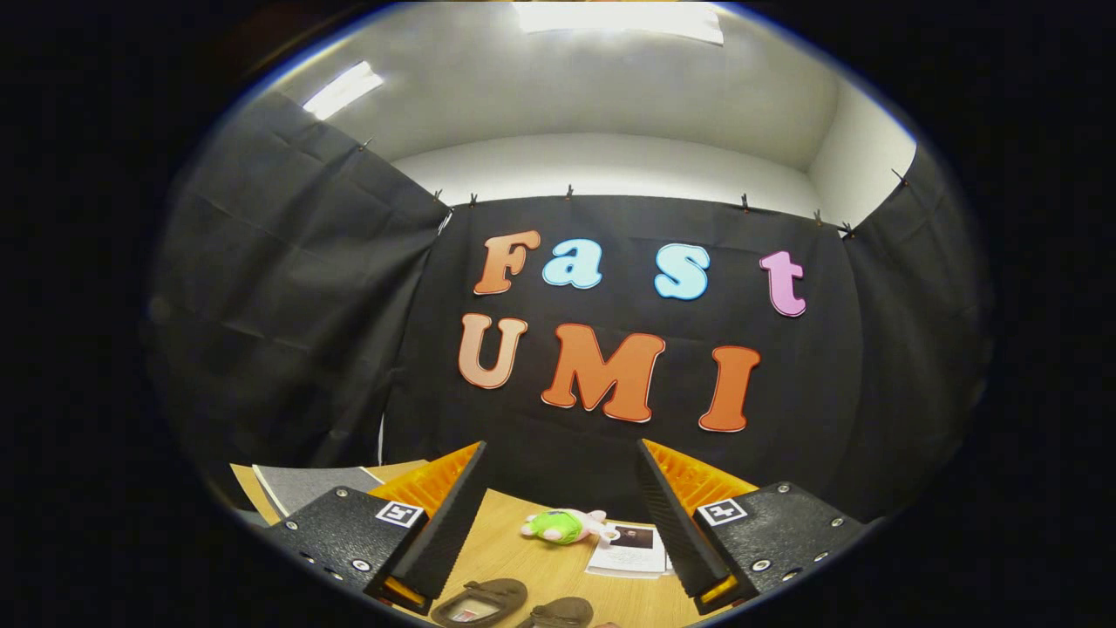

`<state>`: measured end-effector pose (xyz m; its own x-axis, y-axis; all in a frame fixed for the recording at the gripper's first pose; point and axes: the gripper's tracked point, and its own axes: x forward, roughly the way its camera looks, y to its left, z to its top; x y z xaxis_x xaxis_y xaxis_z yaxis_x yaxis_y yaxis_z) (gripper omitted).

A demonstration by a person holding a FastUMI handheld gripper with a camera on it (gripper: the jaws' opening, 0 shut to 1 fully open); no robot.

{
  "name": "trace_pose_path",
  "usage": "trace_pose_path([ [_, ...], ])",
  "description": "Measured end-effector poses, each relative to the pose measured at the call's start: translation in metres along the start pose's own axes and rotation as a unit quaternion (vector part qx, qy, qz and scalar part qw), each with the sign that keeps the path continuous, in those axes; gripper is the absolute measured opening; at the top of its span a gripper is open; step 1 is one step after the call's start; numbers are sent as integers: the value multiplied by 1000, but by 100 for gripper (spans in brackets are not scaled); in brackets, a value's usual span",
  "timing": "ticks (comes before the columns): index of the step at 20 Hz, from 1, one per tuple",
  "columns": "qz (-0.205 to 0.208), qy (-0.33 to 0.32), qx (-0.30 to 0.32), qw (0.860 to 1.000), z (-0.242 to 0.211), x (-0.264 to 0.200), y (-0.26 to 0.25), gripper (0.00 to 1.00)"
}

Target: Open the storage box then place both shoes into the box .Put the left shoe in first, then the right shoe, with the right side of both shoes facing outward in a uniform manner.

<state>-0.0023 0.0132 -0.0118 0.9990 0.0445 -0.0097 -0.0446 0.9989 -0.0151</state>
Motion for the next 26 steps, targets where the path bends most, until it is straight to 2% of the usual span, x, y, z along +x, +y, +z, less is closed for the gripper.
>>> trace_pose_path([
  [9, 39, 45, 16, 998, -44, 5, 38, 98],
  [16, 102, 107, 55, 987, -93, 11, 93, 98],
  [22, 155, 186, 131, 961, -138, 18, 131, 98],
  [26, 196, 226, 206, 932, -157, 31, 167, 98],
])
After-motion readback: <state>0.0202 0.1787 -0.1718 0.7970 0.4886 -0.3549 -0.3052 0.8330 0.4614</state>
